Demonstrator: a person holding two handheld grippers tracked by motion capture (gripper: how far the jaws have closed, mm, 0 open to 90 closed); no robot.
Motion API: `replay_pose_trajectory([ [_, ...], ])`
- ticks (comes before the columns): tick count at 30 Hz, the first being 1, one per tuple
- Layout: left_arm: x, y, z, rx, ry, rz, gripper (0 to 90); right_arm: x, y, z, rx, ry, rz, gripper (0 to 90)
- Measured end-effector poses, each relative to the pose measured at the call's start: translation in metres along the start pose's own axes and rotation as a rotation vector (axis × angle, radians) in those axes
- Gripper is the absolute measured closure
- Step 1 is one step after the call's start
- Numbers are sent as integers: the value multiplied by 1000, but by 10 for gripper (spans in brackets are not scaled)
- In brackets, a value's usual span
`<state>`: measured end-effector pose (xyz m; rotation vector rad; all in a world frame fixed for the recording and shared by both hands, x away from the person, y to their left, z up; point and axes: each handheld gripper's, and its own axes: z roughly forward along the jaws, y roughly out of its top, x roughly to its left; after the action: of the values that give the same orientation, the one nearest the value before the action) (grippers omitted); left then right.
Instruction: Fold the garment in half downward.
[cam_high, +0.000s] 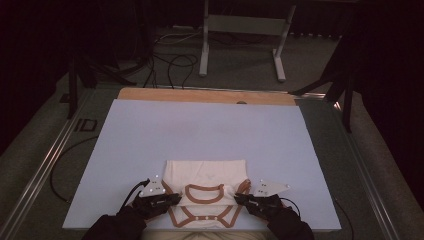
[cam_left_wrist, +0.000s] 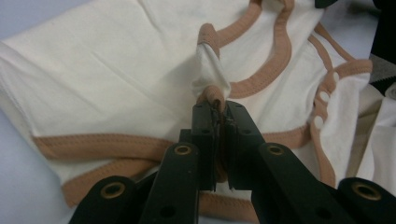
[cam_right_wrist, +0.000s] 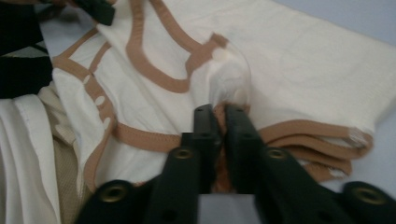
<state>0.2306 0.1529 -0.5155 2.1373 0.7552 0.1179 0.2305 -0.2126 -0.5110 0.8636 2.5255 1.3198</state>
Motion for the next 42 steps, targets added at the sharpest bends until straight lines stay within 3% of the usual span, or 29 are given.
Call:
replay_pose_trajectory([
  [2, -1, -1, -1, 2, -1, -5, 785, -2, -2, -1, 12, 21, 34, 654],
  [6, 1, -1, -6, -17, 12, -23, 578, -7, -4, -3, 11, 46, 102, 397],
  [9, 7, 1, -9, -38, 6, -44, 497, -12, 0, -6, -10, 62, 126, 307],
  [12, 10, 7, -11, -43, -4, -26, 440, -15, 8, -6, -13, 91, 108, 183],
  [17, 18, 21, -8, -28, -12, -19, 390, -22, 22, -3, -30, 104, 90, 147],
  [22, 25, 31, -3, -18, -57, -12, 395, -30, 35, 4, -36, 136, 69, 159],
  [26, 31, 35, 5, 18, -87, -9, 515, -36, 42, 13, 2, 138, 45, 394],
  [27, 32, 35, 7, 25, -93, -14, 531, -38, 42, 15, 11, 141, 34, 401],
  [29, 34, 36, 11, 44, -108, -18, 602, -41, 42, 21, 27, 139, 41, 500],
  [37, 34, 36, 17, 74, -121, -25, 768, -50, 32, 42, 104, 107, 50, 636],
  [42, 34, 34, 20, 87, -125, -38, 838, -47, 30, 45, 126, 122, 25, 701],
])
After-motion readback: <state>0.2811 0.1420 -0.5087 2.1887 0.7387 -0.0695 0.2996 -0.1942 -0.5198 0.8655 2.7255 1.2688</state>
